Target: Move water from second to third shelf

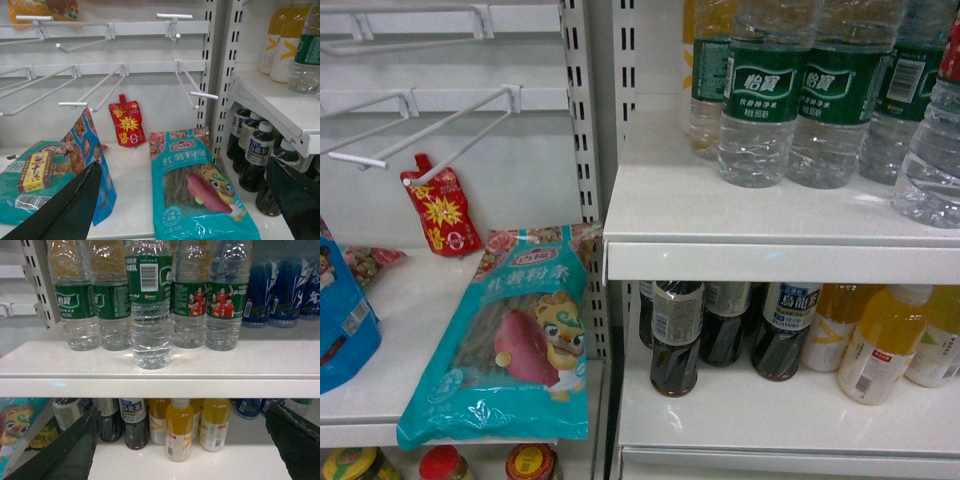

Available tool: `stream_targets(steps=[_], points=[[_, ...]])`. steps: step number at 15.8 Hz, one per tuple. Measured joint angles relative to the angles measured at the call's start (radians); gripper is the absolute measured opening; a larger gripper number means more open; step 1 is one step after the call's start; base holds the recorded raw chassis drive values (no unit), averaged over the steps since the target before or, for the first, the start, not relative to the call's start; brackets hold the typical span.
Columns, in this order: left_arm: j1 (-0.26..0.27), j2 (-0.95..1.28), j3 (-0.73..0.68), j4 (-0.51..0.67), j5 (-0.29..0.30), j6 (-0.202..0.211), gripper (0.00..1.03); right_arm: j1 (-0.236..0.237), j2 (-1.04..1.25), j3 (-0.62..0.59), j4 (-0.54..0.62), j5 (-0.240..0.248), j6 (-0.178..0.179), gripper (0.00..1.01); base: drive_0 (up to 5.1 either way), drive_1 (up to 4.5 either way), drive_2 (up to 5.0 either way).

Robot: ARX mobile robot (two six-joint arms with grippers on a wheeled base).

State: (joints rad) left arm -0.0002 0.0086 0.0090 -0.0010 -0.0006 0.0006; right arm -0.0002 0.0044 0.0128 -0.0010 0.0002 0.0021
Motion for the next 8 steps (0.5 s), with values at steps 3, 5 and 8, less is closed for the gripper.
stream_targets(steps=[3,5,8], points=[[0.000,0.000,0.000,-0.001,0.001,0.000,0.98,0.000,0.000,0.000,-0.002,0.000,0.000,0.98,0.0,0.00,0.0],[0.000,0.000,0.000,-0.003,0.000,0.000,0.98,0.000,0.000,0.000,-0.002,0.000,0.000,0.98,0.0,0.00,0.0],[0.000,0.000,0.000,-0.002,0.000,0.000,0.98,0.000,0.000,0.000,-0.003,0.000,0.000,0.98,0.0,0.00,0.0]])
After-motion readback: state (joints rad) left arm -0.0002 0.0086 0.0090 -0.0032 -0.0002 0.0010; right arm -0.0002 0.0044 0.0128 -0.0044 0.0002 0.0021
